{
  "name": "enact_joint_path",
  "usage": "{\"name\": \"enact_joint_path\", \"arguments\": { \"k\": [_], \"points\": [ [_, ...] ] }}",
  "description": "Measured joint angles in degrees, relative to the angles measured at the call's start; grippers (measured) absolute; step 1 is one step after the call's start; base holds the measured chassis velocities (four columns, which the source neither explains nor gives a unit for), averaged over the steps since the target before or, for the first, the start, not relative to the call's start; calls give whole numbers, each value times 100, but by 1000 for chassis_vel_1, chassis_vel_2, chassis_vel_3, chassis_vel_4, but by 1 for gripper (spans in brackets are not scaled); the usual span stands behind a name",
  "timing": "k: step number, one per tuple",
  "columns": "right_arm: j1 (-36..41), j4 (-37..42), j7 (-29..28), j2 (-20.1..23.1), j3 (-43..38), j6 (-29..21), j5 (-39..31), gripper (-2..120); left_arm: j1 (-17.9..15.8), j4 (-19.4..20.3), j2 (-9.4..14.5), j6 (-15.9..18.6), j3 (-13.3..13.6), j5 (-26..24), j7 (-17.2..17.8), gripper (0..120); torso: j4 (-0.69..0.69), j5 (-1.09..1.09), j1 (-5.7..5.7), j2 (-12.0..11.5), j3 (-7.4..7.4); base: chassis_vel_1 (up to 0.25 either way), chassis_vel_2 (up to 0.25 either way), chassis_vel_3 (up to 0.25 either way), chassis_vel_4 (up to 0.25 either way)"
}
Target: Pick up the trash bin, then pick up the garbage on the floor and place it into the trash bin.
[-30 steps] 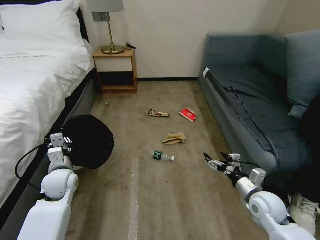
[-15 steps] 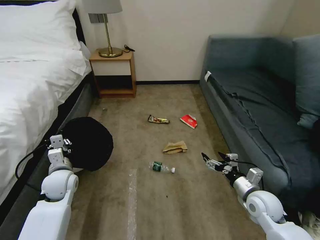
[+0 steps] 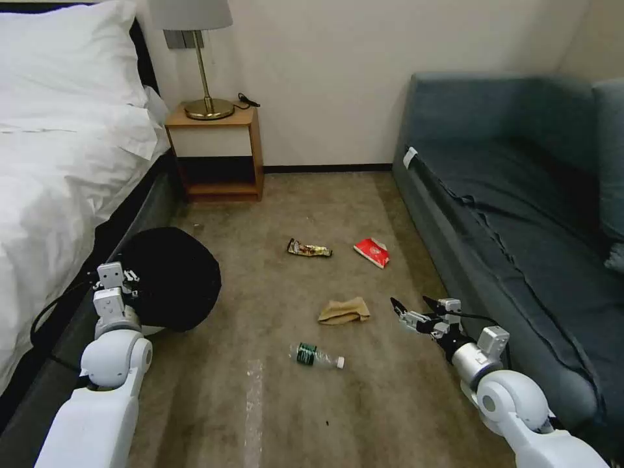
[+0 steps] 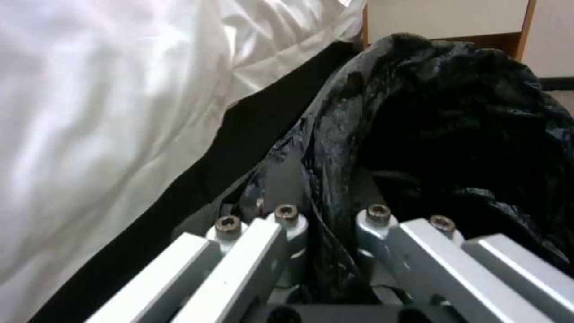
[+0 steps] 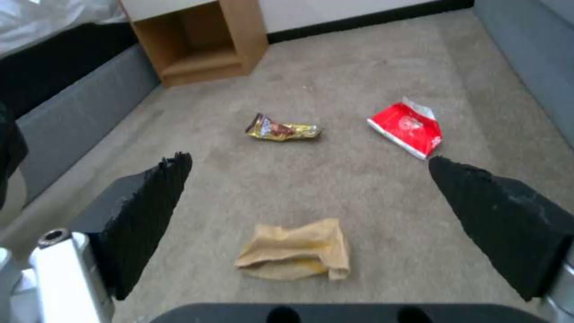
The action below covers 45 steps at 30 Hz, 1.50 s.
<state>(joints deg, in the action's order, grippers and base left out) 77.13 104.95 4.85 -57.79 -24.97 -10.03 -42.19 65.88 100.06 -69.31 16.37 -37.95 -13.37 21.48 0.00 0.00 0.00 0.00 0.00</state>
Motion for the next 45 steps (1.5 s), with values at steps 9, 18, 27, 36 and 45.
{"name": "enact_joint_path", "arguments": {
  "k": [9, 18, 27, 36, 45],
  "points": [
    [-11, 0, 2, -20, 73, -3, 105, 100, 11, 7, 10, -16, -39, -12, -6, 4, 0, 1, 0, 0, 0, -160, 152, 153, -164],
    [-122, 82, -41, 52, 271, -193, 205, 100, 36, 54, 25, -42, -72, -66, -7, 4, 0, 0, 0, 0, 0, -113, 144, 124, -127],
    [-594, 151, 237, 418, 630, -624, 273, 100, 128, 190, -80, -46, -81, -57, -16, 4, 0, 1, 0, 0, 0, -7, 8, 5, -6],
    [-1494, 279, 492, 1102, 1397, -1201, -124, 100, 262, 243, -263, -114, -146, 63, -77, 4, 0, 1, 0, 0, 0, 0, 0, 0, 0],
    [-2224, 258, 493, 1628, 2634, -1512, -506, 100, 450, 267, -634, -266, -230, 143, -221, 4, 0, -2, 0, 0, 0, 0, 0, 0, 0]
  ]
}}
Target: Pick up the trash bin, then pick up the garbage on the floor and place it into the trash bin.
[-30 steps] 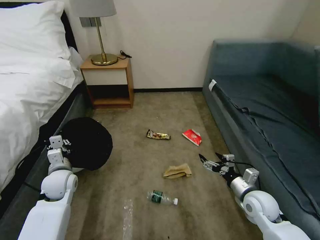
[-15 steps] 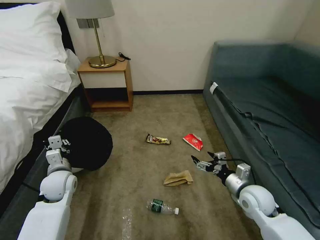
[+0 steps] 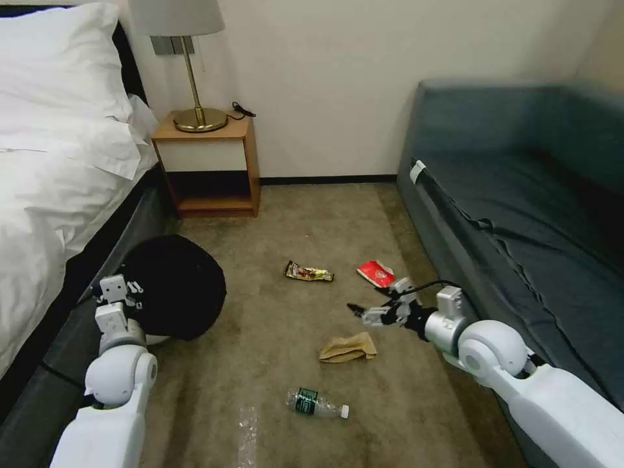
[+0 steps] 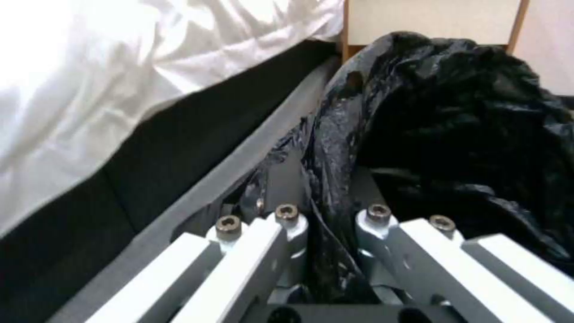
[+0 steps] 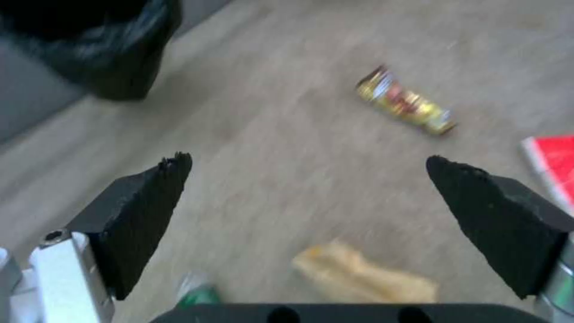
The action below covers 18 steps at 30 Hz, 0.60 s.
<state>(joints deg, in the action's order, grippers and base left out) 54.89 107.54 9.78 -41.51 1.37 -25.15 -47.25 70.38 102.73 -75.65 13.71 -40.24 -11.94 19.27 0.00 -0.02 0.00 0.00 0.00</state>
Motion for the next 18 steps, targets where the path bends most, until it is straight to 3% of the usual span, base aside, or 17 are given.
{"name": "enact_joint_path", "arguments": {
  "k": [2, 7, 11, 18],
  "points": [
    [-24, -52, 26, 11, 443, -34, 154, 100, 62, 73, -157, -16, 15, 80, -57, 4, 0, 1, 0, 0, 0, 0, 0, 0, 0],
    [34, -151, 66, -64, 727, -19, 396, 100, 87, 118, -256, -20, 18, 132, -69, 4, 1, 3, 0, 0, 0, 0, 0, 0, 0],
    [172, -503, 186, -345, 1134, 125, 945, 100, 122, 125, -386, -32, -10, 187, -76, 4, 0, 1, 0, 0, 0, 0, 0, 0, 0],
    [202, -899, 330, -671, 1444, 253, 1311, 100, 167, 143, -523, -44, 0, 280, -93, 4, 0, 1, 0, 0, 0, 0, 0, 0, 0]
  ]
}}
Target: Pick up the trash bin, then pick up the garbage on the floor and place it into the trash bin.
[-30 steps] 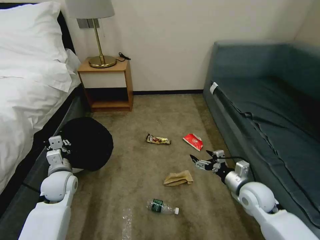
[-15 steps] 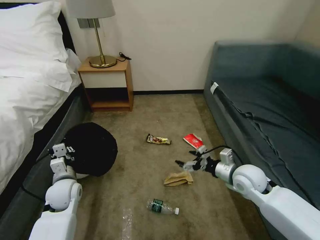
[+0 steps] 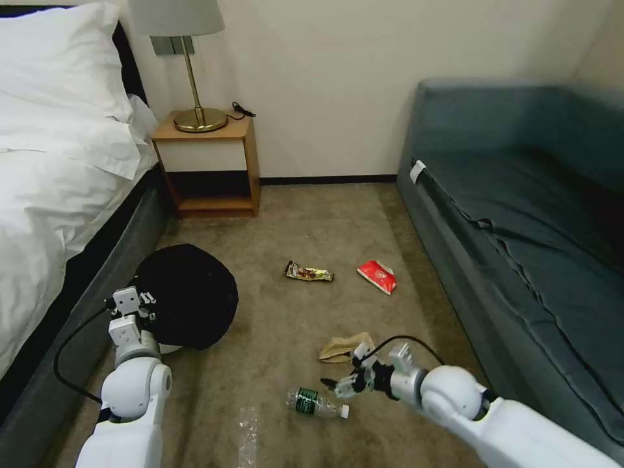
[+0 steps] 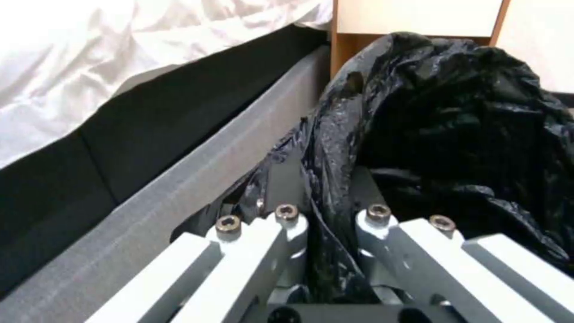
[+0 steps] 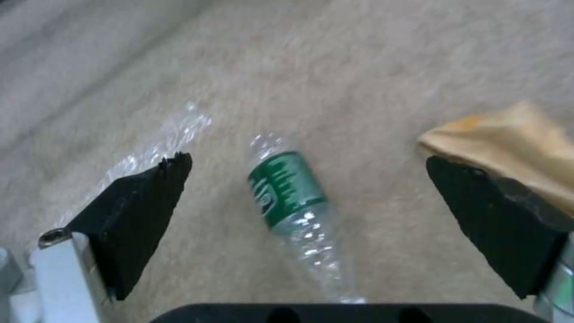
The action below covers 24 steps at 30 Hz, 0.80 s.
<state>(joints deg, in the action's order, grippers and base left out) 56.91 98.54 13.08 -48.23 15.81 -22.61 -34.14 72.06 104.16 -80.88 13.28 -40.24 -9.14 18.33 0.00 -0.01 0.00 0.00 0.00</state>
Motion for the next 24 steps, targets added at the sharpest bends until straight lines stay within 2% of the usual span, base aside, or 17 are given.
{"name": "enact_joint_path", "arguments": {
  "k": [12, 24],
  "points": [
    [-608, -939, 321, -320, 834, -26, 234, 100, 202, 154, -102, -66, -28, 102, -98, 4, -1, 0, 0, 0, 0, 0, 0, 0, 0],
    [-576, -1726, 698, -571, 894, 311, 711, 100, 215, 161, -126, -102, 66, 169, -170, 4, 0, 0, 0, 0, 0, 0, 0, 0, 0]
  ]
}}
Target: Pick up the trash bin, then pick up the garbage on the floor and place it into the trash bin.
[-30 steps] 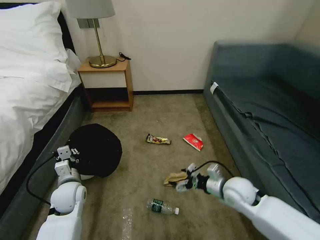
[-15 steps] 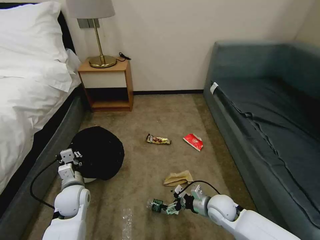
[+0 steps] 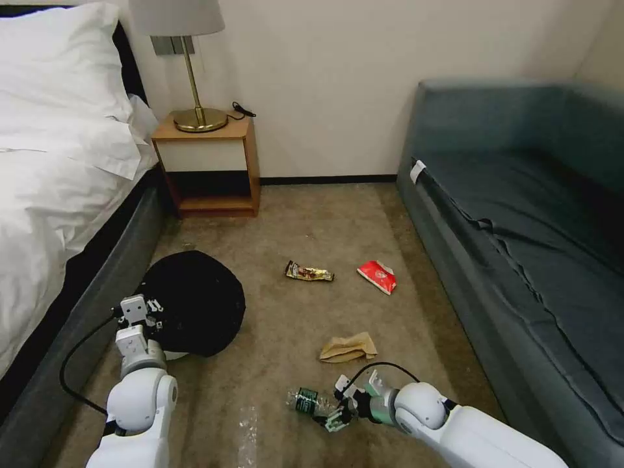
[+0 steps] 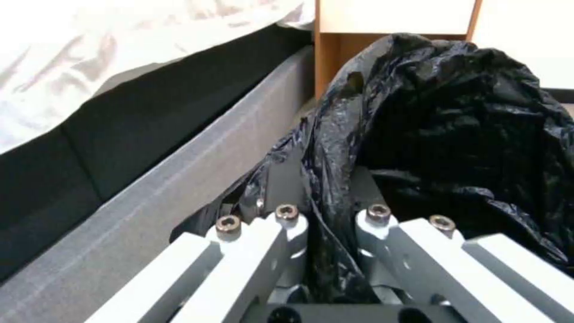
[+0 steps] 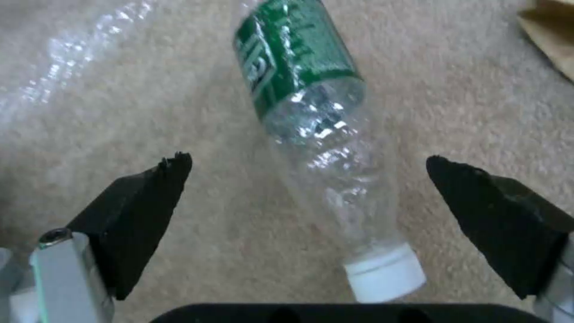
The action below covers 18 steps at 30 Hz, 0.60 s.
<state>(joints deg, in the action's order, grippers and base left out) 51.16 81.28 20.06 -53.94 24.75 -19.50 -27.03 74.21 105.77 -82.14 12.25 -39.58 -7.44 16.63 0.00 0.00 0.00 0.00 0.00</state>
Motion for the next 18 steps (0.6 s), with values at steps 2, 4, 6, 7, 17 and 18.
{"name": "enact_joint_path", "arguments": {
  "k": [2, 4, 6, 7, 17, 18],
  "points": [
    [21, -70, 27, -34, -40, 49, 63, 100, -3, -5, 1, -16, 19, 9, -10, 4, 0, 0, 0, 0, 0, 0, 0, 0, 0],
    [32, -173, 49, -104, -81, 89, 104, 100, 15, -15, -6, -35, 27, 32, -35, 4, 0, 0, 0, 0, 0, 0, 0, 0, 0],
    [37, -299, 87, -205, -103, 134, 150, 100, 45, -29, -23, -57, 26, 60, -45, 4, -1, 0, 0, 0, 0, 0, 0, 0, 0],
    [40, -330, 105, -226, -110, 150, 166, 100, 48, -29, -24, -59, 25, 63, -45, 4, -1, 0, 0, 0, 0, 0, 0, 0, 0],
    [37, -917, 318, -507, -266, 343, 461, 83, 81, 18, -30, -68, 60, 67, -56, 4, -1, 1, 0, 0, 0, 0, 0, 0, 0],
    [41, -949, 324, -509, -297, 360, 474, 76, 84, 18, -28, -69, 59, 67, -54, 4, -1, 0, 0, 0, 0, 0, 0, 0, 0]
  ]
}}
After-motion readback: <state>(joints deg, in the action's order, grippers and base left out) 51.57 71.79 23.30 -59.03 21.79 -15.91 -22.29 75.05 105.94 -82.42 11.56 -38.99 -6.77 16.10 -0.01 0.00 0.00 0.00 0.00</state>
